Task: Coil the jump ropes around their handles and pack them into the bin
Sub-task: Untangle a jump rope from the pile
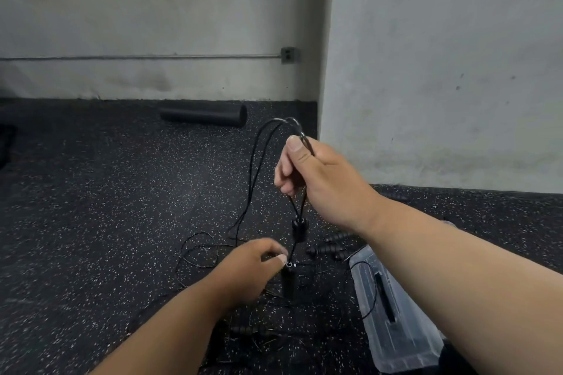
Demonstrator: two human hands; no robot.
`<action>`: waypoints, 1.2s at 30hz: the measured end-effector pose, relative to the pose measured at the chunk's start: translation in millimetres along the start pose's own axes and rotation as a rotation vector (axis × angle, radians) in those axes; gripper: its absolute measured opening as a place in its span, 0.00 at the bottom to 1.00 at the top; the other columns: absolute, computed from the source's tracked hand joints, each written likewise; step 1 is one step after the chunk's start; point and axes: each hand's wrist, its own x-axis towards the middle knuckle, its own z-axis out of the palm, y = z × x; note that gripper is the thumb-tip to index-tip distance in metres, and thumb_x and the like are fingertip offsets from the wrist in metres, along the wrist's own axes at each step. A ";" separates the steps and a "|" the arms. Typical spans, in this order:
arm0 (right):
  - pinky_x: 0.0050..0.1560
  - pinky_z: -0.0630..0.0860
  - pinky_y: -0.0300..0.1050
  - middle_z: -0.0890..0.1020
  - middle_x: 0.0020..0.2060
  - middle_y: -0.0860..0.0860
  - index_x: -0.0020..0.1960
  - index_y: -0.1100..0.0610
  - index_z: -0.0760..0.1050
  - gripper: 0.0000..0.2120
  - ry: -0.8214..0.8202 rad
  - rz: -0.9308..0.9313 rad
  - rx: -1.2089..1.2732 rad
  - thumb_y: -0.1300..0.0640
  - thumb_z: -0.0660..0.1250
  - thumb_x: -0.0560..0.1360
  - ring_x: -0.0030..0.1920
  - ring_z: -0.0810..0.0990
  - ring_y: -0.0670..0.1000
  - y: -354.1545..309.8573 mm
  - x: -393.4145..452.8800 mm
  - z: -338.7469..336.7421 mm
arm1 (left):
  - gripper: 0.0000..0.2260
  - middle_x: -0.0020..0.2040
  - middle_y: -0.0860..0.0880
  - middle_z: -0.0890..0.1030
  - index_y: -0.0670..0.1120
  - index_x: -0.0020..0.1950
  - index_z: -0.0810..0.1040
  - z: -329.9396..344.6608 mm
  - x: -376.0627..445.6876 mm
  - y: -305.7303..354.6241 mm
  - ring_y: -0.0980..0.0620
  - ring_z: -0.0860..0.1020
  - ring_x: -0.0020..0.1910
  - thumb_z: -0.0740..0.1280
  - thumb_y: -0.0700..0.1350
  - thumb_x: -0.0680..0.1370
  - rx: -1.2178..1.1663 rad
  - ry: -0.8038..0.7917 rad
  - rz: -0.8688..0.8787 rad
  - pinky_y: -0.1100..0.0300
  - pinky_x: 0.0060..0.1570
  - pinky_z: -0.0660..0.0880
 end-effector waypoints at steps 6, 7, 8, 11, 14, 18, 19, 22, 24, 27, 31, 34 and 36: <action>0.46 0.77 0.45 0.86 0.41 0.56 0.43 0.57 0.72 0.22 0.019 -0.064 0.044 0.47 0.51 0.88 0.37 0.78 0.52 -11.9 -1.3 -2.0 | 0.40 0.78 0.60 0.67 0.68 0.80 0.56 -0.4 4.0 -6.8 0.56 0.67 0.75 0.75 0.59 0.75 -0.254 0.059 -0.014 0.47 0.76 0.66; 0.46 0.76 0.45 0.86 0.41 0.56 0.43 0.57 0.72 0.22 0.001 -0.069 0.055 0.47 0.51 0.88 0.36 0.78 0.52 -13.0 -2.2 -0.1 | 0.44 0.79 0.61 0.66 0.69 0.80 0.54 -0.5 2.8 -2.4 0.58 0.67 0.75 0.77 0.59 0.72 -0.296 0.034 0.024 0.49 0.77 0.65; 0.45 0.75 0.45 0.87 0.41 0.56 0.43 0.56 0.72 0.22 -0.018 -0.067 0.071 0.46 0.50 0.88 0.35 0.77 0.53 -14.3 -3.5 2.2 | 0.45 0.77 0.62 0.66 0.69 0.80 0.54 0.5 0.5 1.8 0.61 0.69 0.73 0.79 0.58 0.72 -0.299 0.011 0.060 0.54 0.75 0.66; 0.41 0.74 0.45 0.87 0.39 0.57 0.42 0.55 0.72 0.24 -0.042 -0.046 0.127 0.43 0.49 0.87 0.33 0.75 0.54 -17.9 -7.7 9.0 | 0.29 0.65 0.62 0.74 0.67 0.70 0.69 9.6 -7.2 11.3 0.66 0.75 0.60 0.79 0.57 0.74 -0.153 0.039 0.095 0.68 0.59 0.72; 0.34 0.71 0.44 0.86 0.37 0.59 0.40 0.56 0.71 0.27 0.054 0.008 0.266 0.40 0.48 0.87 0.28 0.71 0.53 -22.0 -7.9 13.9 | 0.14 0.60 0.63 0.78 0.63 0.56 0.78 24.1 -10.4 9.8 0.64 0.78 0.58 0.78 0.58 0.74 -0.180 0.013 0.079 0.69 0.53 0.72; 0.30 0.60 0.43 0.82 0.34 0.61 0.39 0.56 0.72 0.29 0.209 0.201 0.634 0.38 0.49 0.87 0.23 0.64 0.49 -24.1 -0.3 11.0 | 0.15 0.58 0.64 0.82 0.67 0.61 0.77 42.9 -15.7 14.0 0.65 0.80 0.60 0.75 0.50 0.79 -0.359 -0.116 0.091 0.72 0.54 0.72; 0.30 0.58 0.43 0.82 0.34 0.60 0.39 0.56 0.73 0.29 0.224 0.237 0.706 0.38 0.49 0.86 0.22 0.63 0.48 -24.0 1.8 9.0 | 0.20 0.60 0.68 0.81 0.68 0.66 0.75 46.2 -17.0 15.0 0.69 0.78 0.61 0.74 0.47 0.80 -0.382 -0.132 0.104 0.74 0.56 0.71; 0.26 0.58 0.39 0.80 0.34 0.56 0.40 0.54 0.75 0.29 0.248 0.333 0.934 0.37 0.49 0.86 0.21 0.61 0.45 -24.2 5.9 2.8 | 0.27 0.60 0.71 0.79 0.69 0.72 0.68 49.6 -19.1 17.3 0.71 0.79 0.57 0.72 0.44 0.81 -0.381 -0.128 0.096 0.78 0.53 0.70; 0.23 0.58 0.37 0.79 0.34 0.55 0.42 0.54 0.75 0.28 0.247 0.395 1.082 0.36 0.49 0.86 0.23 0.60 0.45 -25.4 6.4 0.2 | 0.31 0.59 0.71 0.78 0.74 0.73 0.64 49.5 -20.1 18.9 0.67 0.80 0.52 0.72 0.44 0.81 -0.358 -0.131 0.097 0.74 0.53 0.72; 0.21 0.59 0.37 0.78 0.35 0.55 0.44 0.55 0.74 0.27 0.234 0.440 1.203 0.35 0.49 0.85 0.24 0.60 0.45 -27.5 7.4 -1.1 | 0.30 0.60 0.64 0.81 0.76 0.72 0.66 53.7 -20.8 18.3 0.67 0.78 0.43 0.73 0.48 0.80 -0.310 -0.159 0.064 0.67 0.51 0.74; 0.24 0.58 0.37 0.77 0.33 0.54 0.44 0.55 0.73 0.28 0.246 0.431 1.247 0.36 0.48 0.86 0.26 0.60 0.46 -28.9 10.9 -7.0 | 0.12 0.48 0.61 0.83 0.64 0.58 0.77 56.9 -18.8 14.7 0.62 0.79 0.43 0.74 0.53 0.78 -0.333 -0.151 0.046 0.59 0.52 0.75; 0.25 0.58 0.38 0.76 0.33 0.53 0.45 0.55 0.73 0.28 0.245 0.403 1.257 0.36 0.48 0.86 0.27 0.59 0.46 -28.2 13.6 -13.7 | 0.10 0.46 0.60 0.81 0.61 0.55 0.77 56.7 -20.5 16.9 0.60 0.77 0.45 0.74 0.55 0.77 -0.379 -0.159 0.058 0.58 0.53 0.73; 0.27 0.61 0.39 0.76 0.34 0.54 0.45 0.55 0.73 0.28 0.249 0.379 1.221 0.35 0.47 0.86 0.27 0.61 0.46 -27.3 14.7 -18.1 | 0.09 0.46 0.61 0.81 0.61 0.53 0.77 59.7 -23.5 18.0 0.60 0.77 0.46 0.74 0.55 0.76 -0.431 -0.138 0.042 0.59 0.53 0.73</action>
